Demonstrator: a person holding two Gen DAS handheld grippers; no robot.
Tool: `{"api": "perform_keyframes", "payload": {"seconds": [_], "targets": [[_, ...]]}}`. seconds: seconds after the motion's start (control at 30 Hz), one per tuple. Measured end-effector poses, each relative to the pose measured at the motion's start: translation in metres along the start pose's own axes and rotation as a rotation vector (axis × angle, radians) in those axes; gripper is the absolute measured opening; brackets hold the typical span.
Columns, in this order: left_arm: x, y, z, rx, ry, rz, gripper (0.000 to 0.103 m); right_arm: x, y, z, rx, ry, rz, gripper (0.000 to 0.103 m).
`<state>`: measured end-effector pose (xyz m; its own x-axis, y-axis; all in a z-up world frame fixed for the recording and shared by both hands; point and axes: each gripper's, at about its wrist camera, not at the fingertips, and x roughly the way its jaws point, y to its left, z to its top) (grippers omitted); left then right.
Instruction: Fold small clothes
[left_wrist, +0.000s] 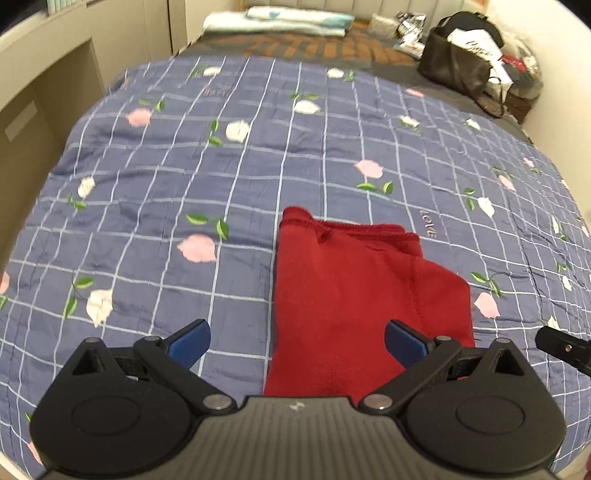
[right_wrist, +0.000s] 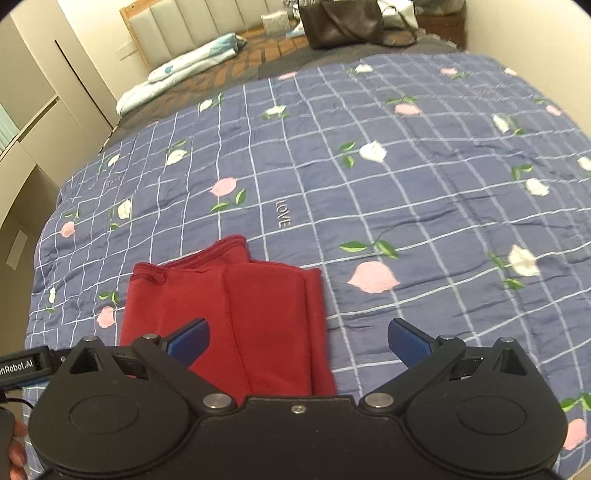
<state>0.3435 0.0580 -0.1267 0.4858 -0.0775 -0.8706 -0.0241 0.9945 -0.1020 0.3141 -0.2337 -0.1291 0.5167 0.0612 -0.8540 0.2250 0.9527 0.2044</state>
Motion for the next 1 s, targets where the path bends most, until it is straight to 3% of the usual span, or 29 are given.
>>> {"api": "perform_keyframes", "payload": {"seconds": [0.3,0.73,1.0], "targets": [[-0.029,-0.007,-0.025,0.008,-0.066,-0.022,0.102,-0.042,-0.001,-0.015,-0.058,-0.08,-0.003,0.102],[-0.09,-0.017,-0.06,-0.01,-0.205,0.028,0.102,-0.083,0.0,-0.034,-0.159,-0.158,0.105,0.102],[-0.133,-0.036,-0.105,-0.021,-0.265,0.062,0.103,-0.121,-0.021,-0.057,-0.189,-0.209,0.164,0.102]]}}
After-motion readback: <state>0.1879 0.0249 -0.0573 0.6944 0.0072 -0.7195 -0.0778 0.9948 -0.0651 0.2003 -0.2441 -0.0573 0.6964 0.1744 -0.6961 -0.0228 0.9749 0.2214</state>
